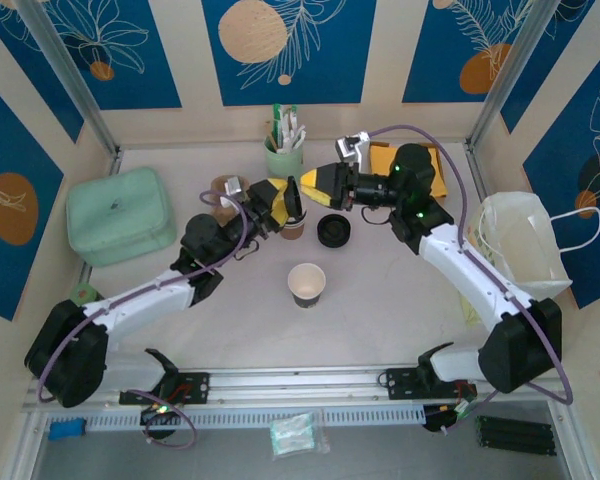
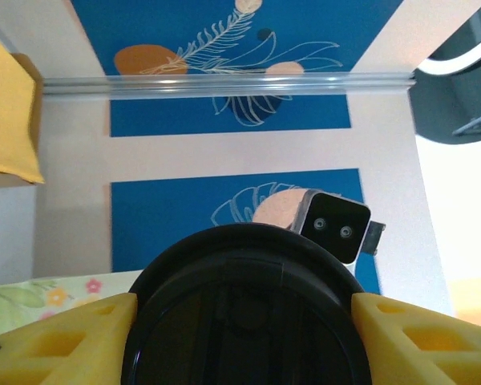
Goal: Pack the takeout coffee
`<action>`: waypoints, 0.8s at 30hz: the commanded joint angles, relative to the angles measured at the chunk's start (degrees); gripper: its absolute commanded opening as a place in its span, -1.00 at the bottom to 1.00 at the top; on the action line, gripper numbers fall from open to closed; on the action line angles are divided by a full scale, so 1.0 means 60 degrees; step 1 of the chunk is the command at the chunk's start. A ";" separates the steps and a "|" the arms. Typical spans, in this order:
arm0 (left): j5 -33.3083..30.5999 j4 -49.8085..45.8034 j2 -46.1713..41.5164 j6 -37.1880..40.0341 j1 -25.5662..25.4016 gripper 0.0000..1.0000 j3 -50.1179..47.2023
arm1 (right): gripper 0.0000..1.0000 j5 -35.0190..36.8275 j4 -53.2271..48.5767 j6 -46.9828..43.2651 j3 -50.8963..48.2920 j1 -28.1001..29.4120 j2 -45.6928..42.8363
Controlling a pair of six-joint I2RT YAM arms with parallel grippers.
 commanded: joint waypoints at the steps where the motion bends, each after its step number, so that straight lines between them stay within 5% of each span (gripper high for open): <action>1: 0.0028 -0.1523 -0.0806 0.1395 -0.0086 0.23 0.0066 | 0.02 0.0265 -0.1207 -0.0889 -0.0290 -0.0105 -0.0608; 12: -0.0410 -0.9681 -0.2362 0.6539 -0.0173 0.23 0.2310 | 0.11 0.1290 -0.4207 -0.2808 -0.1449 0.0079 -0.1800; 24: -0.2642 -1.2641 -0.1397 0.8557 -0.2058 0.22 0.3447 | 0.12 0.3169 -0.6103 -0.4164 -0.3036 0.0940 -0.2963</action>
